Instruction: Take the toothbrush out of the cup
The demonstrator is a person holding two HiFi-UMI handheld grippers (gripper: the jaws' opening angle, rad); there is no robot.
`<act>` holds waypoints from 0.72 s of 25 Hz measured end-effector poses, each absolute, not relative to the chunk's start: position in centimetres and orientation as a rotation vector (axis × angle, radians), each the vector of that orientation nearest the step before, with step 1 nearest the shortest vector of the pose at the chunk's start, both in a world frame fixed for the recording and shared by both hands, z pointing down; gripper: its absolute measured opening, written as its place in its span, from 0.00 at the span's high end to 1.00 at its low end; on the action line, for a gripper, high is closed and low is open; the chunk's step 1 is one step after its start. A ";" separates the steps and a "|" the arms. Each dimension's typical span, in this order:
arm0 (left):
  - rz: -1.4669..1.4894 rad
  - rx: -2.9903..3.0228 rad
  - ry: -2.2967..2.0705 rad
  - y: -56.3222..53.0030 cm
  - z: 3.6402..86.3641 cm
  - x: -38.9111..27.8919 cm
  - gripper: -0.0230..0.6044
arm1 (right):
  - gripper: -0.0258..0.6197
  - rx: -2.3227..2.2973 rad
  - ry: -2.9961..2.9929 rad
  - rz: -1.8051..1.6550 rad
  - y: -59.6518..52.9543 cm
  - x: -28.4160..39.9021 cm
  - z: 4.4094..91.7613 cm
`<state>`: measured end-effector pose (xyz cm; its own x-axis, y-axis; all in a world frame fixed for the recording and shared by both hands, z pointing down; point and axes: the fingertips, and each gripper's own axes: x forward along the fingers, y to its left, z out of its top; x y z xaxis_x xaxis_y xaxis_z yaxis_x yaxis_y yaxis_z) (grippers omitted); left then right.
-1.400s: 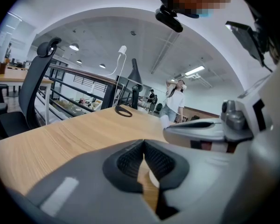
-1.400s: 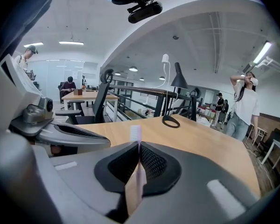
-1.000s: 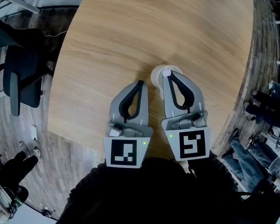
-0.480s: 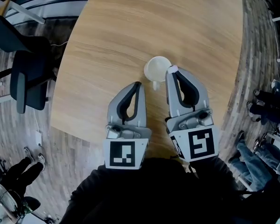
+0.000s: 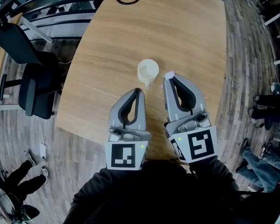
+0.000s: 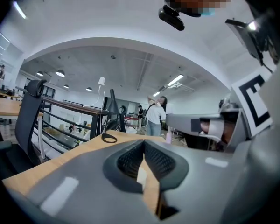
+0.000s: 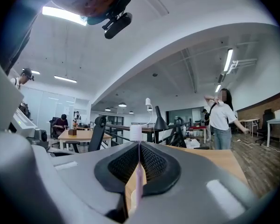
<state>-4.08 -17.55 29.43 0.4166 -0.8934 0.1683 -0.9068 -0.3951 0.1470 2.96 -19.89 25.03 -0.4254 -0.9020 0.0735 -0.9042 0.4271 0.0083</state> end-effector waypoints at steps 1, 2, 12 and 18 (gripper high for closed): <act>0.082 2.470 -1.591 -17.1 28.8 -3.8 0.95 | 0.95 1.653 -2.603 0.039 -19.2 3.3 24.4; 0.067 2.484 -1.596 -16.7 28.2 -3.5 0.95 | 0.95 1.661 -2.609 0.025 -18.5 3.6 23.9; -0.005 2.587 -1.551 -11.5 24.4 0.1 0.95 | 0.95 1.715 -2.632 0.026 -11.2 7.2 22.3; 0.000 2.658 -1.513 -9.1 22.9 2.3 0.95 | 0.95 1.728 -2.644 0.040 -8.5 8.2 22.2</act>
